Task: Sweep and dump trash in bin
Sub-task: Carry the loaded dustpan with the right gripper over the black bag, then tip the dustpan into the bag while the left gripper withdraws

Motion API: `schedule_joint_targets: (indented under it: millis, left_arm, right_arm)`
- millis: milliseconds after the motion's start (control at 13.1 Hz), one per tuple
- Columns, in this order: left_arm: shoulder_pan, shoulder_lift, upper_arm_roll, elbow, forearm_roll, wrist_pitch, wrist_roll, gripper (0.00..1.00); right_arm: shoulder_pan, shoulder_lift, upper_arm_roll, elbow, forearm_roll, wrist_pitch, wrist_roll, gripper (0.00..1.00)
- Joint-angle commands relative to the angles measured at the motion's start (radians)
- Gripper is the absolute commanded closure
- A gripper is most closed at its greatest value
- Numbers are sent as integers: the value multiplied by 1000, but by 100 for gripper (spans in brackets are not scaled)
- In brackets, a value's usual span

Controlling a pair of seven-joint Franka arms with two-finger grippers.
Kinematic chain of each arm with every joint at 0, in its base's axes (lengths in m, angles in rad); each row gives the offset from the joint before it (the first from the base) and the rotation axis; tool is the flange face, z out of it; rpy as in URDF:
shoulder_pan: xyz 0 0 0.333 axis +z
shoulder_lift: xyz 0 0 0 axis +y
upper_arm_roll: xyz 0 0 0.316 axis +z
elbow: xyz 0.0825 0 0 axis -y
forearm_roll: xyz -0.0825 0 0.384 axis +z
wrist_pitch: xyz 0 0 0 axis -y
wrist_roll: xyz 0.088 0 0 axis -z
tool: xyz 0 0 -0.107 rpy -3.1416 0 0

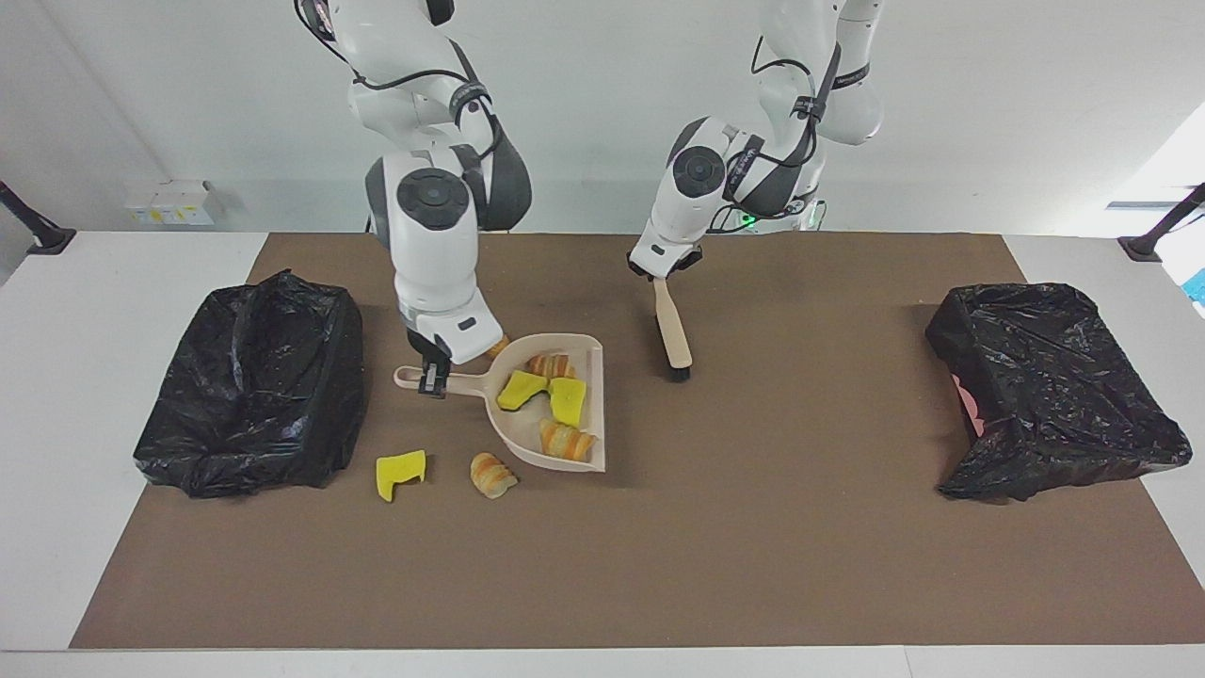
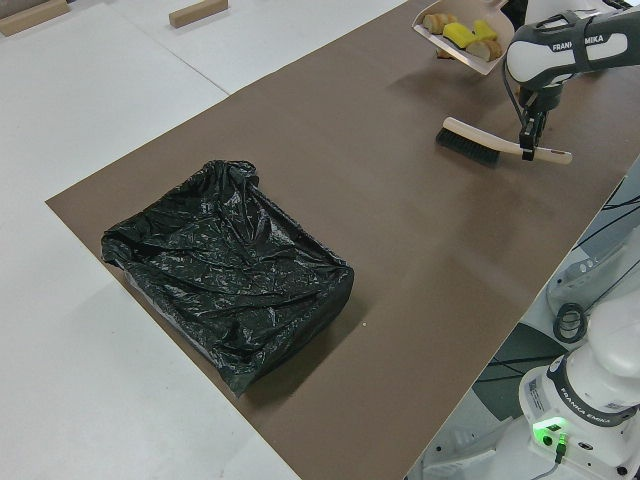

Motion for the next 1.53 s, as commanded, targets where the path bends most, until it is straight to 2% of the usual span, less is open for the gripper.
schedule_joint_targets:
  millis: [0,76,153,306,611,840,993,1146,1299,1451]
  left_arm:
    - [-75,-76,11,-145,17,152,-63,100]
    - [-83,-88,11,-176,17,193,-63,100]
    - [-78,-87,13,-177,17,201,-46,89]
    - [-51,-75,13,-150,17,192,-52,0]
    - [58,-59,16,-69,17,125,-44,0]
    - [178,-53,18,-14,17,122,-46,0]
    - [271,-44,19,43,17,122,-56,0]
    - [372,-50,24,121,17,115,-50,0]
    - [460,-45,22,192,17,97,-52,0]
    - [505,-23,25,227,18,111,-37,0]
  right_arm:
    - [-139,-48,14,-30,53,0,-148,100]
    - [-191,-51,13,-30,61,0,-216,100]
    - [-263,-52,14,-30,88,2,-287,100]
    - [-373,-52,13,-25,113,2,-437,100]
    - [-574,-55,10,-13,112,13,-727,100]
    - [-638,-58,-1,-13,64,54,-785,100]
    - [-653,-58,4,-14,-76,112,-776,100]
    - [-652,-57,2,-22,-141,173,-757,100]
    - [-633,-63,4,-34,-257,187,-682,100]
    - [-572,-118,4,-89,-386,187,-567,100]
